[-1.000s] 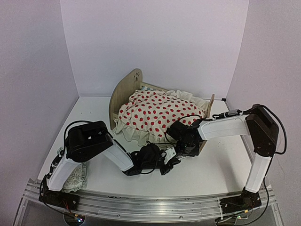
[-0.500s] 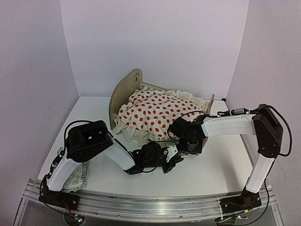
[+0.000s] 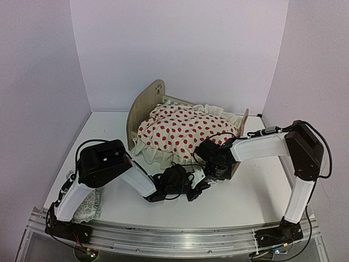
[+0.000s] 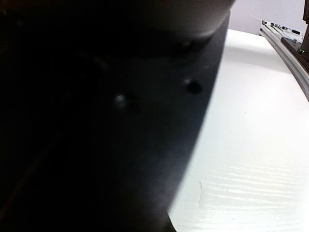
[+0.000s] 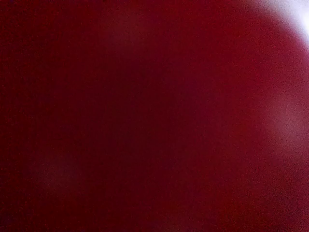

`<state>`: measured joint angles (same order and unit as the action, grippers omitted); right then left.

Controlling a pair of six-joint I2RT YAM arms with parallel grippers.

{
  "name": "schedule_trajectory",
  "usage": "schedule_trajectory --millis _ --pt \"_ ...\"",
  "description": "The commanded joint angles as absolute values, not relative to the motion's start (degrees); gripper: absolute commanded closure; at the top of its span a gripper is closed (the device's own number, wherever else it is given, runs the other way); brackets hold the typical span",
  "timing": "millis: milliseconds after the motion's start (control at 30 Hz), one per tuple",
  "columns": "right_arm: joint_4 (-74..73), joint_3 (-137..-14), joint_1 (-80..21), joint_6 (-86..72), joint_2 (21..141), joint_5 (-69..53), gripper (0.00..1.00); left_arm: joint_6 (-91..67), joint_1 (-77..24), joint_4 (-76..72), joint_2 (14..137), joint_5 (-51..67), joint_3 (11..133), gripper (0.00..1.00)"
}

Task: Set up the pet bed
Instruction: Tie the right ropes of the mattress at the bed frame base.

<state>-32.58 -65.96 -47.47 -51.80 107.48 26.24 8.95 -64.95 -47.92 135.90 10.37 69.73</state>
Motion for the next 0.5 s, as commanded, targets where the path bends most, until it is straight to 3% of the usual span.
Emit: schedule_trajectory --millis 0,467 --pt "-27.1 -65.8 -46.7 -50.0 108.4 26.6 0.85 9.4 -65.7 -47.8 136.8 11.4 70.9 1.0" --pt "-30.0 -62.1 -46.6 -46.9 105.6 31.0 0.86 9.5 -65.7 -46.2 136.7 11.1 72.7 1.0"
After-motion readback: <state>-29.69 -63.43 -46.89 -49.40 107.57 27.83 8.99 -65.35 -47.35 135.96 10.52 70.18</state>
